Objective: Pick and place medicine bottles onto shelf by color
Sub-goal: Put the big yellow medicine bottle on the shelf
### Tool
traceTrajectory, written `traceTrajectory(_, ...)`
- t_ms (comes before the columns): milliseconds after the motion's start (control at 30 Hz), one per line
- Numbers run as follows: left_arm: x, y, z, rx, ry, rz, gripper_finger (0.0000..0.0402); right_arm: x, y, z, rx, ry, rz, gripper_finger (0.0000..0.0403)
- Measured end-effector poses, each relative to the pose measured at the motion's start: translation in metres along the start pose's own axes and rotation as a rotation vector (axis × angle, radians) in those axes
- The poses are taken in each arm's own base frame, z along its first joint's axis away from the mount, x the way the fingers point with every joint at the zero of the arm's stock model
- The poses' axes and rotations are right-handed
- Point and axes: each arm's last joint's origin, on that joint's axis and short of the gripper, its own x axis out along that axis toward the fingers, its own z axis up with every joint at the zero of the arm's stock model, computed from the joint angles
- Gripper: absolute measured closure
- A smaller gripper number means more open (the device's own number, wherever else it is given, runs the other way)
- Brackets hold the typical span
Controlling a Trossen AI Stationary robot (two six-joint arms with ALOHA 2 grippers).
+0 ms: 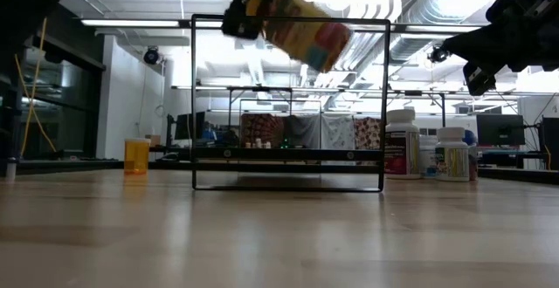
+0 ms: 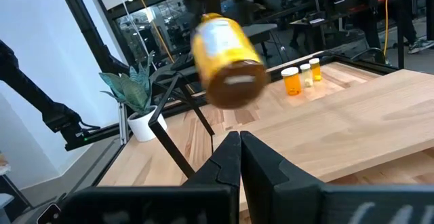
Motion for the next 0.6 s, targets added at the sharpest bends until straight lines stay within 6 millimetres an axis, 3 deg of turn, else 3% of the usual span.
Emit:
traceTrajectory(333, -0.054, -0.021, -0.040, 0.250, -0.211, 0.298, 0.0199, 0.000, 0.000, 0.000, 0.000, 0.000, 0.000, 0.0402)
traceTrajectory(600, -0.077, -0.053, -0.060, 0.432, -0.434, 0.337, 0.0199, 0.000, 0.000, 0.000, -0.031, -0.001, -0.004, 0.0402)
